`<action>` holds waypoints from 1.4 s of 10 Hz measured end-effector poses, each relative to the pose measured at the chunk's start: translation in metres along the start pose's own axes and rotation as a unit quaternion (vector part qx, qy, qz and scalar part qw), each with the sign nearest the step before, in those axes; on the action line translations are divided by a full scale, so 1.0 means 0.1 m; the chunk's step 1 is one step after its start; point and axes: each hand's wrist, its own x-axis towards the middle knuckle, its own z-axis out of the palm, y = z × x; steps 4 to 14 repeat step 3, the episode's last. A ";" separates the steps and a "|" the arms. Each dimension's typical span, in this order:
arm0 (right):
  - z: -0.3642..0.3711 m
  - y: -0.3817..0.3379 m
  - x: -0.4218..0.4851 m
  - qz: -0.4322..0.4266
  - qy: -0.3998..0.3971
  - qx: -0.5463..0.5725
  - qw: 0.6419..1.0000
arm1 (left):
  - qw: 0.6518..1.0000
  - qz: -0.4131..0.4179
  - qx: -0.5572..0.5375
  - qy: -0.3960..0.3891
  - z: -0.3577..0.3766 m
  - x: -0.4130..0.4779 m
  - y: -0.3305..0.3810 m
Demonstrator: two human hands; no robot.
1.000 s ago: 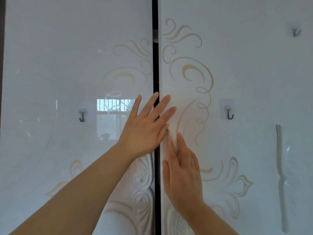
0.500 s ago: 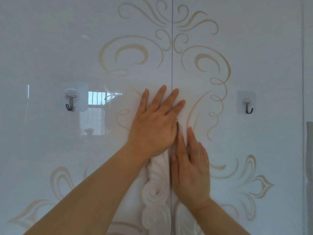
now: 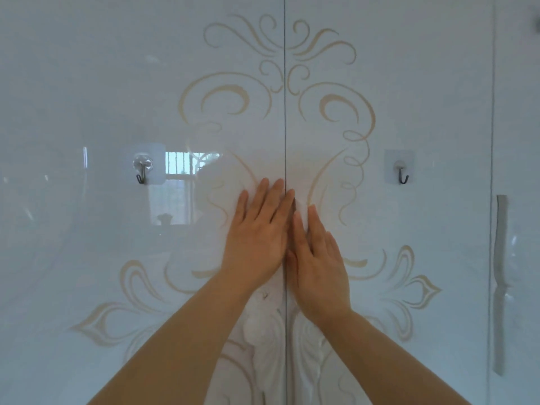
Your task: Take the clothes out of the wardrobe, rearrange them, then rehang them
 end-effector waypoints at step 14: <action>-0.64 0.15 -0.43 -0.012 -0.342 0.012 0.940 | 0.932 -0.143 0.009 -0.332 -0.64 -0.78 0.63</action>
